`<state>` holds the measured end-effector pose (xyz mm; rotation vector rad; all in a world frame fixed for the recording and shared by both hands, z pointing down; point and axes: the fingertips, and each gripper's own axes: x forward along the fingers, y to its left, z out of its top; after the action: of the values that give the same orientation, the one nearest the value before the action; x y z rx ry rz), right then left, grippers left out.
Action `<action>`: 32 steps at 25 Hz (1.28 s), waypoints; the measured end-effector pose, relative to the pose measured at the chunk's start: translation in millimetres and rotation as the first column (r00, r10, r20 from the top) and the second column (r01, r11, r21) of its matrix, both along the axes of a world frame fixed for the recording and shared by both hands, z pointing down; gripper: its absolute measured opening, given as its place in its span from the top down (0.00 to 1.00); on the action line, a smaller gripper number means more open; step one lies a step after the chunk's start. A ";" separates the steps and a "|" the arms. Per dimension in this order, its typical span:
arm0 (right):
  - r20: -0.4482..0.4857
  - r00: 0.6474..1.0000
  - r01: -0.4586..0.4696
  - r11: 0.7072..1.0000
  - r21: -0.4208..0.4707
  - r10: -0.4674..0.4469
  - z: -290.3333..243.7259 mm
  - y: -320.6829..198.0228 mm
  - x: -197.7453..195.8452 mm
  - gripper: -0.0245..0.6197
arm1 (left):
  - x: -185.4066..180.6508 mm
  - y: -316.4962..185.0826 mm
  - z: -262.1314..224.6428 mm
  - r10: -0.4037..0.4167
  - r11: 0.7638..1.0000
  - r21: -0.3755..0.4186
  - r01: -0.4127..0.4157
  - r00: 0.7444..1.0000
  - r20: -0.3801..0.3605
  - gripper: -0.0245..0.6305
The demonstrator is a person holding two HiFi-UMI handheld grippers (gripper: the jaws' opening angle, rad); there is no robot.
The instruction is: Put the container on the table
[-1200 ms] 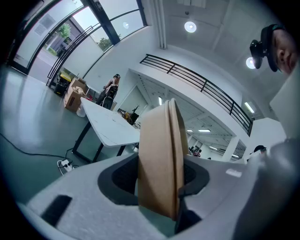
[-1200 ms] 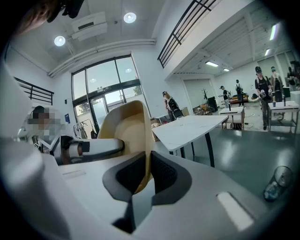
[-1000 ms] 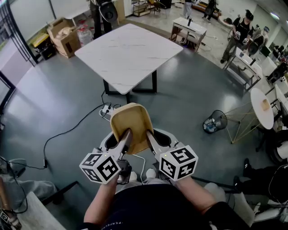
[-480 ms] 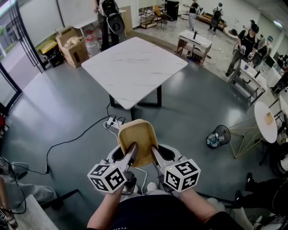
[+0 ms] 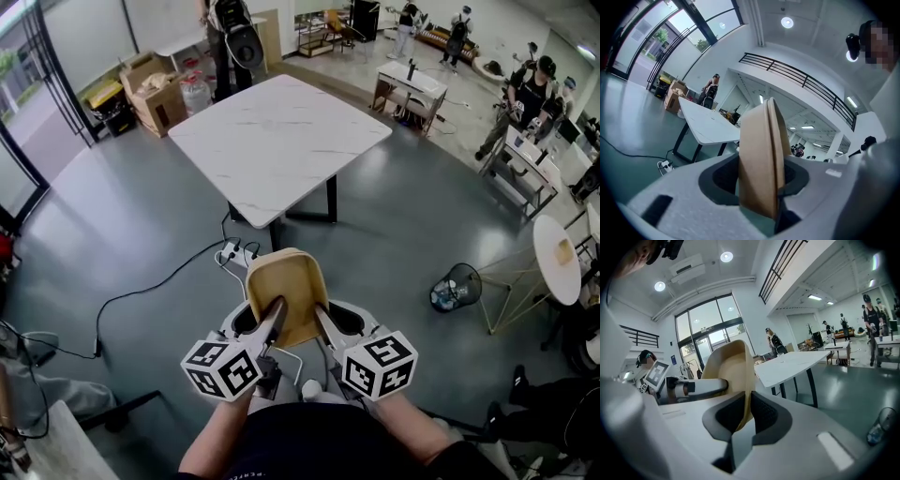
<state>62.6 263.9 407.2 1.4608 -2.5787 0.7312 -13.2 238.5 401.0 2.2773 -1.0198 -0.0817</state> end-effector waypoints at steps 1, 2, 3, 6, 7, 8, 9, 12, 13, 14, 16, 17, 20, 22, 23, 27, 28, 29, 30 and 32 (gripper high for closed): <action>-0.002 1.000 0.003 1.000 -0.001 -0.003 1.3 -1.5 0.1 0.91 | 0.1 -1.9 1.3 0.002 1.000 -0.002 -0.002 1.000 -0.001 0.71; -0.002 1.000 0.003 1.000 -0.002 -0.003 1.8 -4.1 0.7 0.91 | 0.7 -4.7 1.6 0.003 1.000 -0.002 -0.003 1.000 -0.001 0.71; -0.001 1.000 0.000 1.000 -0.002 0.000 1.7 -6.9 1.3 0.91 | 1.4 -7.7 1.2 0.006 1.000 0.000 -0.006 1.000 0.000 0.71; 0.004 1.000 -0.007 1.000 -0.007 0.007 1.9 -15.4 0.0 0.91 | 0.9 -17.2 0.9 0.014 1.000 0.004 -0.014 1.000 0.011 0.71; 0.004 1.000 -0.009 1.000 -0.010 0.009 2.8 -19.3 -1.0 0.91 | 0.2 -21.7 1.3 0.016 1.000 0.005 -0.016 1.000 0.014 0.71; 0.003 1.000 -0.011 1.000 -0.013 0.011 3.7 -24.2 -1.7 0.91 | -0.2 -27.2 1.7 0.019 1.000 0.007 -0.019 1.000 0.014 0.71; 0.001 1.000 -0.014 1.000 -0.016 0.014 4.4 -30.3 -2.1 0.91 | -0.4 -33.6 2.2 0.023 1.000 0.008 -0.023 1.000 0.013 0.71; -0.012 1.000 -0.029 0.999 -0.026 0.029 5.0 -53.4 -5.8 0.91 | -3.3 -58.6 3.6 0.039 0.999 0.000 -0.039 0.999 0.001 0.71; -0.014 0.999 -0.031 0.999 -0.029 0.031 5.3 -62.5 -8.6 0.91 | -5.9 -68.2 4.0 0.044 0.999 -0.002 -0.044 0.999 -0.002 0.71; -0.015 0.999 -0.031 0.999 -0.030 0.031 6.1 -72.3 -11.9 0.91 | -9.0 -78.3 4.8 0.047 0.999 -0.003 -0.047 0.999 -0.004 0.71; -0.021 0.999 -0.030 0.999 -0.034 0.030 8.7 -94.4 -19.4 0.91 | -16.6 -99.8 8.0 0.048 0.999 -0.007 -0.048 0.999 -0.009 0.71; -0.025 0.999 -0.032 0.999 -0.037 0.031 9.9 -105.6 -23.8 0.91 | -21.0 -110.7 9.8 0.048 0.999 -0.013 -0.048 0.999 -0.012 0.71; -0.026 0.999 -0.035 0.998 -0.049 0.034 12.1 -134.5 -37.4 0.91 | -34.6 -139.7 12.6 0.051 0.998 -0.027 -0.051 0.999 -0.014 0.71; -0.025 0.999 -0.039 0.998 -0.052 0.038 12.7 -154.0 -44.3 0.91 | -41.7 -159.5 13.3 0.054 0.998 -0.028 -0.054 0.998 -0.013 0.71; -0.026 0.999 -0.043 0.998 -0.053 0.042 13.1 -164.4 -48.0 0.91 | -45.3 -170.2 13.6 0.055 0.998 -0.028 -0.056 0.998 -0.014 0.71; -0.029 0.998 -0.053 0.996 -0.066 0.051 14.1 -199.3 -66.9 0.91 | -63.8 -205.4 14.9 0.064 0.997 -0.031 -0.064 0.998 -0.012 0.71; -0.031 0.998 -0.054 0.996 -0.068 0.052 13.9 -206.5 -71.4 0.91 | -68.3 -212.7 14.9 0.065 0.997 -0.032 -0.066 0.998 -0.013 0.71; -0.034 0.998 -0.055 0.996 -0.069 0.053 13.8 -213.4 -75.5 0.91 | -72.5 -219.7 15.2 0.066 0.997 -0.032 -0.067 0.998 -0.016 0.71; -0.036 0.998 -0.056 0.996 -0.071 0.054 14.2 -220.0 -79.6 0.91 | -76.6 -226.4 15.8 0.066 0.997 -0.033 -0.067 0.998 -0.019 0.71; -0.039 0.998 -0.059 0.996 -0.074 0.056 16.7 -232.8 -87.3 0.91 | -84.3 -239.0 18.6 0.065 0.997 -0.035 -0.066 0.998 -0.023 0.71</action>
<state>-24.7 31.1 423.9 1.5173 -2.4631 0.7910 -97.5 -0.5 419.6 2.2701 -0.9268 -0.0601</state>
